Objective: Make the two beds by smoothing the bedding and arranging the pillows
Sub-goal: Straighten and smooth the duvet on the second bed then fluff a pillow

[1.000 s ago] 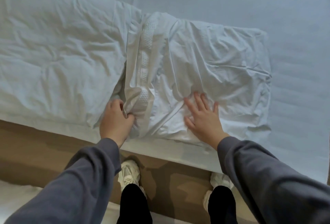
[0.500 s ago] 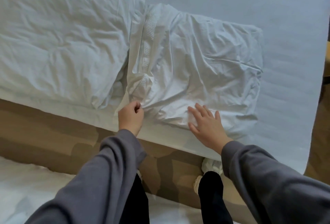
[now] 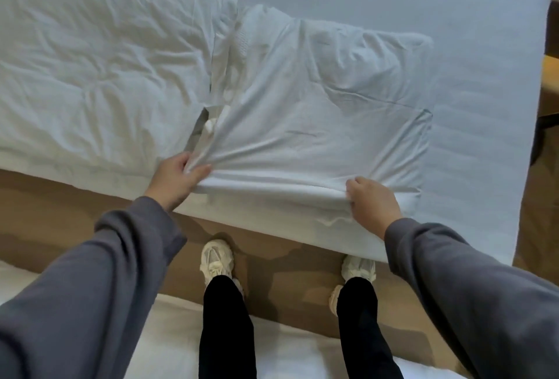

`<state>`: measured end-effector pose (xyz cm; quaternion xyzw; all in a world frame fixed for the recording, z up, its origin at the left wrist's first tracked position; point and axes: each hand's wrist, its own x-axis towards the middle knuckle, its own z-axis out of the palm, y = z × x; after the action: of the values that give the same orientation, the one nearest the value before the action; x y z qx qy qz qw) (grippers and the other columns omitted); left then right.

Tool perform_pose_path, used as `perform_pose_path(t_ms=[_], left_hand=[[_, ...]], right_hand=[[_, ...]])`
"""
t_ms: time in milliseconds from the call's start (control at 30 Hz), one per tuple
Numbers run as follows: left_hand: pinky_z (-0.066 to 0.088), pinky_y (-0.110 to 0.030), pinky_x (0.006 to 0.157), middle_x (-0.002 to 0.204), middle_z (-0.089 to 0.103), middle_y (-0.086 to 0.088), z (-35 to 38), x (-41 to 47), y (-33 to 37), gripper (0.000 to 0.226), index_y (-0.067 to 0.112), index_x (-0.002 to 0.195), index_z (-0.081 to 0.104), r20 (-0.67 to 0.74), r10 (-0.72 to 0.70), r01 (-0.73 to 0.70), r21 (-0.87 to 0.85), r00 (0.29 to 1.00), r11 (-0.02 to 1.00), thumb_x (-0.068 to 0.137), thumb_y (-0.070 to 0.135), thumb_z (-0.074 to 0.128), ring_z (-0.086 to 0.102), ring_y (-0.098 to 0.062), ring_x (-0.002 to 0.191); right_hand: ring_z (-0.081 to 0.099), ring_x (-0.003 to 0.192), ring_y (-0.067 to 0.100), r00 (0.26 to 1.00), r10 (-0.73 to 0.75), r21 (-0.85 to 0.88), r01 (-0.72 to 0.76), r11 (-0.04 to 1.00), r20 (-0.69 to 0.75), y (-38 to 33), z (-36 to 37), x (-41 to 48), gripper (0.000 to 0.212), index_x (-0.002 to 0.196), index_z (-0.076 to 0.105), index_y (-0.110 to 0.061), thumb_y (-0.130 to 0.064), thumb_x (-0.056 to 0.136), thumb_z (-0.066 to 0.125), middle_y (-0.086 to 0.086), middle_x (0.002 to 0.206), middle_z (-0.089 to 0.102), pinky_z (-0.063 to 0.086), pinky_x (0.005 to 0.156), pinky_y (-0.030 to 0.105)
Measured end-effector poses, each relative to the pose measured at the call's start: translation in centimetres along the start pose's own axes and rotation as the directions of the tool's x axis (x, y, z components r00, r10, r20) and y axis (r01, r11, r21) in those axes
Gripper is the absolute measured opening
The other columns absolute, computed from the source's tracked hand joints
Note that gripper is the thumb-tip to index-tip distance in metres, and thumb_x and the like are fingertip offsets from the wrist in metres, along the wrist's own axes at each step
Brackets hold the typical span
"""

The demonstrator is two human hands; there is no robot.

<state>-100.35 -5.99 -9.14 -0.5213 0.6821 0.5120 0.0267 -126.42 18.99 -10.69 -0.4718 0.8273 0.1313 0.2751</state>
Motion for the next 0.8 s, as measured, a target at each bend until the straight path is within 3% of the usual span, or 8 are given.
perform_pose_path(t_ms=[67,200,333,500,633,700,733,800], left_hand=[[0.039,-0.022,0.066,0.092,0.061,-0.009,-0.1,-0.3,-2.3,0.024,-0.001,0.107,0.063,-0.086,-0.089,0.088,-0.013,0.992,0.996,0.090,0.015,0.068,0.055,-0.021,0.082],[0.039,-0.032,0.078,0.100,0.061,-0.011,0.8,-0.8,-1.8,0.031,0.006,0.112,0.059,0.027,-0.257,0.258,-0.022,0.966,0.966,0.085,0.012,0.073,0.057,-0.028,0.096],[0.039,-0.030,0.064,0.089,0.056,-0.002,1.0,0.0,2.3,0.031,0.010,0.098,0.056,0.111,-0.232,0.213,0.157,0.966,0.964,0.085,0.032,0.073,0.054,-0.023,0.083],[0.042,-0.028,0.065,0.092,0.059,-0.001,1.8,3.8,8.1,0.038,0.009,0.100,0.060,-0.028,-0.195,0.195,0.024,0.980,0.980,0.086,0.043,0.068,0.057,-0.021,0.085],[0.048,-0.030,0.058,0.075,0.060,-0.005,2.9,10.0,11.0,0.047,0.006,0.089,0.062,0.167,-0.218,0.240,-0.124,0.962,0.963,0.084,0.053,0.068,0.057,-0.020,0.062],[0.038,-0.019,0.038,0.051,0.047,-0.002,3.0,12.1,10.9,0.036,0.007,0.076,0.054,0.223,-0.223,0.286,-0.308,0.949,0.907,0.093,0.038,0.063,0.044,-0.012,0.039],[0.028,-0.016,0.032,0.045,0.039,0.003,2.6,12.7,10.1,0.030,0.010,0.074,0.049,0.209,-0.231,0.295,-0.371,0.950,0.880,0.097,0.028,0.059,0.034,-0.008,0.032],[0.024,-0.016,0.033,0.042,0.036,0.005,1.3,13.6,7.7,0.027,0.012,0.074,0.047,0.133,-0.235,0.269,-0.391,0.963,0.880,0.098,0.018,0.057,0.029,-0.009,0.034]], right_hand=[[0.059,0.093,0.031,0.996,-0.060,0.052,0.056,0.997,0.063,-0.9,0.3,-0.1,0.013,0.091,0.048,-0.014,-0.001,0.088,0.048,0.007,0.095,0.055,0.034,0.067,0.030],[0.054,0.111,0.029,0.984,0.002,0.075,-0.015,0.997,0.178,-2.2,1.3,-0.7,0.032,0.120,0.050,-0.008,-0.003,0.088,0.053,0.011,0.122,0.054,0.043,0.080,0.033],[0.041,0.126,0.028,0.979,0.022,0.145,-0.052,0.988,0.201,-1.3,-0.7,-0.5,0.056,0.135,0.040,-0.019,-0.041,0.086,0.059,0.006,0.138,0.041,0.044,0.095,0.045],[-0.004,0.149,0.033,0.992,0.036,0.095,-0.047,0.994,0.120,1.0,-5.0,2.6,0.078,0.153,0.005,-0.035,-0.059,0.092,0.046,0.001,0.163,-0.005,0.021,0.108,0.067],[-0.011,0.148,0.036,0.991,0.124,0.154,-0.131,0.979,0.052,1.4,-5.6,8.1,0.081,0.153,-0.006,-0.036,-0.059,0.093,0.044,0.001,0.162,-0.017,0.019,0.107,0.072],[-0.013,0.148,0.037,0.978,0.199,0.207,-0.208,0.956,0.066,0.6,-4.4,10.3,0.084,0.153,-0.007,-0.037,-0.061,0.092,0.045,0.001,0.161,-0.020,0.017,0.105,0.074],[-0.015,0.147,0.037,0.970,0.232,0.235,-0.244,0.941,0.076,-0.2,-3.6,11.0,0.085,0.153,-0.008,-0.036,-0.062,0.091,0.045,0.001,0.160,-0.022,0.014,0.105,0.075],[-0.018,0.147,0.036,0.956,0.282,0.268,-0.292,0.918,0.074,-1.7,-1.8,12.2,0.085,0.152,-0.013,-0.035,-0.062,0.092,0.041,0.002,0.159,-0.026,0.008,0.106,0.075]])
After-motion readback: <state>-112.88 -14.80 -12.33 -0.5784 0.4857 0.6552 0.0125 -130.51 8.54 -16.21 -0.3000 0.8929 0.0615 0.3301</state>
